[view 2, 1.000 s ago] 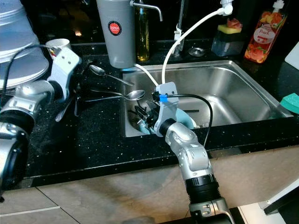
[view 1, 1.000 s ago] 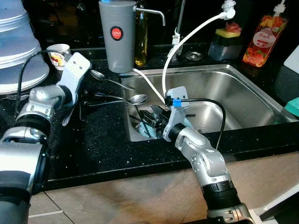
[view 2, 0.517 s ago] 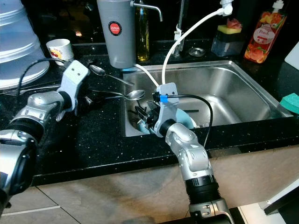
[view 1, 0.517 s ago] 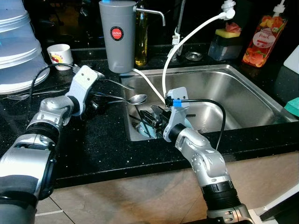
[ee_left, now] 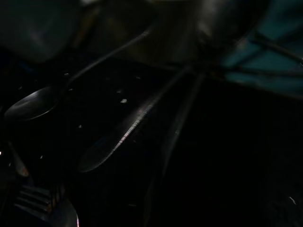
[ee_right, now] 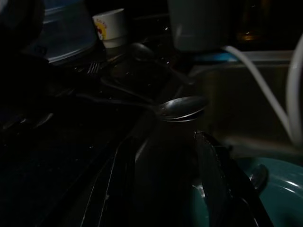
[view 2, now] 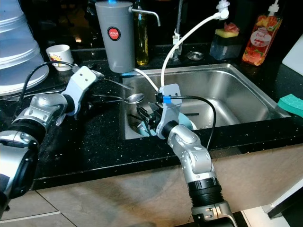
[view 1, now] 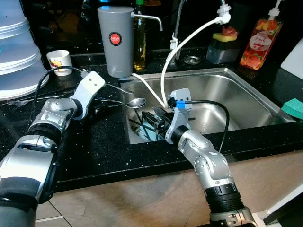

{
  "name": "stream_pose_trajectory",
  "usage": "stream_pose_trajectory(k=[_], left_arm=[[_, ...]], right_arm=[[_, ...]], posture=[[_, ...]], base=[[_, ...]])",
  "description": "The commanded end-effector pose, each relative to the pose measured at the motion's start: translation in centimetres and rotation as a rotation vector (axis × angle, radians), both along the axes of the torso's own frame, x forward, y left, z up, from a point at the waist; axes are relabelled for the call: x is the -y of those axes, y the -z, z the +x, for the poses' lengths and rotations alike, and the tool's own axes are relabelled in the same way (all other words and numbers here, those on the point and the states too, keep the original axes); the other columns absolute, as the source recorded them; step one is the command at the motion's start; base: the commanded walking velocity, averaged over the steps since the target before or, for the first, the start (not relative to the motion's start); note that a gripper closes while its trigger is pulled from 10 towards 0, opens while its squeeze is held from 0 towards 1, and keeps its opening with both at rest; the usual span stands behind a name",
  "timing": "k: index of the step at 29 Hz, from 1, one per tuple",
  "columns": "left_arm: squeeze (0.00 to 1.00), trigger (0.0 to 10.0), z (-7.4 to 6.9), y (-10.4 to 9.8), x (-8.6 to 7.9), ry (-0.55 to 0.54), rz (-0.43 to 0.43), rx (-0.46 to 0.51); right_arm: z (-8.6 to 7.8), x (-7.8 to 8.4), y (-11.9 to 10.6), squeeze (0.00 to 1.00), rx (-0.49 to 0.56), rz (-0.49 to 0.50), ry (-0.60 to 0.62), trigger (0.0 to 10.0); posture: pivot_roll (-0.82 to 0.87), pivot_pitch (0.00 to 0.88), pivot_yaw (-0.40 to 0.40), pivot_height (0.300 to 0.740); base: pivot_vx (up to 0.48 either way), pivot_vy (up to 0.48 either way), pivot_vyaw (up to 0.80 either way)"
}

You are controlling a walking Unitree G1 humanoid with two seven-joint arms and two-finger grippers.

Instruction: Kitchen organization

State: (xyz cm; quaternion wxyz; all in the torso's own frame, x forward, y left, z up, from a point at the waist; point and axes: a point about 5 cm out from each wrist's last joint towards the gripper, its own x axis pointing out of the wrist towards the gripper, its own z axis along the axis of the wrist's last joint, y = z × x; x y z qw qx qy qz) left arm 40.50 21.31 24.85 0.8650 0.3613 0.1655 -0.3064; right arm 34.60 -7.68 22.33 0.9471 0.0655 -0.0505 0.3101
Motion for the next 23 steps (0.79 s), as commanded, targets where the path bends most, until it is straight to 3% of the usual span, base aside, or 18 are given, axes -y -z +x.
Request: stream_pose_trajectory(k=[1,17,19,20,21,22,23], left_arm=[[0.00,0.0,-1.3,3.8,-2.1,-0.054,0.098,-0.227],[0.00,0.0,-1.3,1.7,-2.2,-0.026,0.081,-0.266],[0.00,0.0,-1.1,0.5,-1.6,0.009,-0.022,-0.247],[0.00,0.0,-1.1,0.5,-1.6,0.009,-0.022,-0.247],[0.00,0.0,-1.0,-1.0,-0.7,0.065,-0.187,-0.229],[0.00,0.0,-1.0,-2.2,-0.3,0.103,-0.288,-0.212],[0.00,0.0,-1.0,-2.2,-0.3,0.103,-0.288,-0.212]], right_arm=[[0.0,0.2,0.0,0.00,-0.006,0.021,0.002,10.0],[0.1,0.2,-0.1,0.00,-0.013,0.032,-0.005,10.0],[0.1,0.3,-0.2,0.00,-0.012,0.032,-0.005,10.0],[0.1,0.3,-0.2,0.00,-0.012,0.032,-0.005,10.0],[0.1,0.3,-0.2,0.00,-0.012,0.033,-0.004,10.0],[0.1,0.4,-0.3,0.00,-0.012,0.035,-0.004,10.0],[0.1,0.4,-0.3,0.00,-0.012,0.035,-0.004,10.0]], posture=[[-0.03,0.088,0.037,0.740],[-0.03,0.089,0.033,0.740],[-0.03,0.091,0.033,0.740],[-0.03,0.091,0.033,0.740],[-0.03,0.091,0.032,0.740],[-0.03,0.091,0.032,0.740],[-0.03,0.091,0.032,0.740]], base=[[0.000,0.000,0.00],[0.000,0.000,0.00],[0.000,0.000,0.00],[0.000,0.000,0.00],[0.000,0.000,0.00],[0.000,0.000,0.00],[0.000,0.000,0.00]])
